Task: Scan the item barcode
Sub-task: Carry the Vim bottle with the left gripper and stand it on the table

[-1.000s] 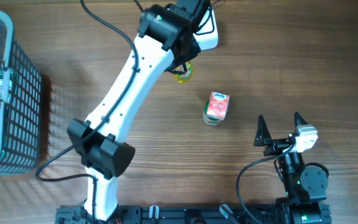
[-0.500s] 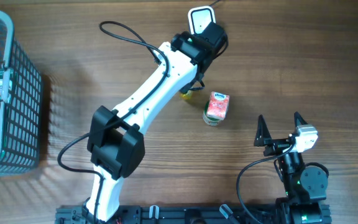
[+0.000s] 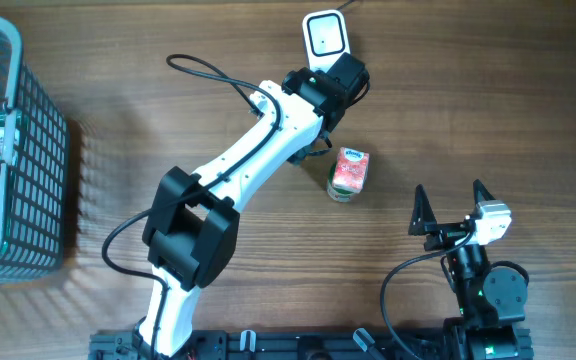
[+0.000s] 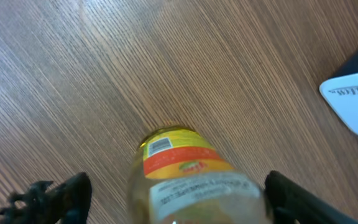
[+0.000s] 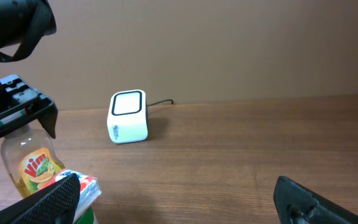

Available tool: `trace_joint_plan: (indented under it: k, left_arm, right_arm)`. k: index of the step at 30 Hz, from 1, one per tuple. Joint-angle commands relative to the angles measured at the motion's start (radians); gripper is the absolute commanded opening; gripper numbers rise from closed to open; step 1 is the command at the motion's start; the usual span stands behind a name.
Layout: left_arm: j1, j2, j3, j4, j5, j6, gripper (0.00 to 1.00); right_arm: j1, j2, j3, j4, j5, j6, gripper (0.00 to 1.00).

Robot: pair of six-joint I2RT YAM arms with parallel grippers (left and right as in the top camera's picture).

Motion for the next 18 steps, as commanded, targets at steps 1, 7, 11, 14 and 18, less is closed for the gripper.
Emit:
trace_joint_plan:
  k: [1,7,11,14,18]
  left_arm:
    - [-0.001,-0.005,-0.003,0.009,-0.025,0.09,0.96]
    - [0.0,-0.066,0.031,0.06,-0.071,0.298,1.0]
    - [0.023,-0.138,0.093,0.069,-0.141,0.53,1.0]
    - [0.097,-0.21,0.169,0.068,-0.15,0.756,1.0]
    - [0.247,-0.314,0.259,0.029,-0.198,0.983,1.0]
  right_arm:
    - [-0.004,0.0,-0.001,0.004,0.002,0.006,1.0]
    - [-0.004,0.0,-0.001,0.004,0.002,0.006,1.0]
    - [-0.004,0.0,-0.001,0.004,0.002,0.006,1.0]
    - [-0.004,0.0,-0.001,0.004,0.002,0.006,1.0]
    - [-0.004,0.0,-0.001,0.004,0.002,0.006,1.0]
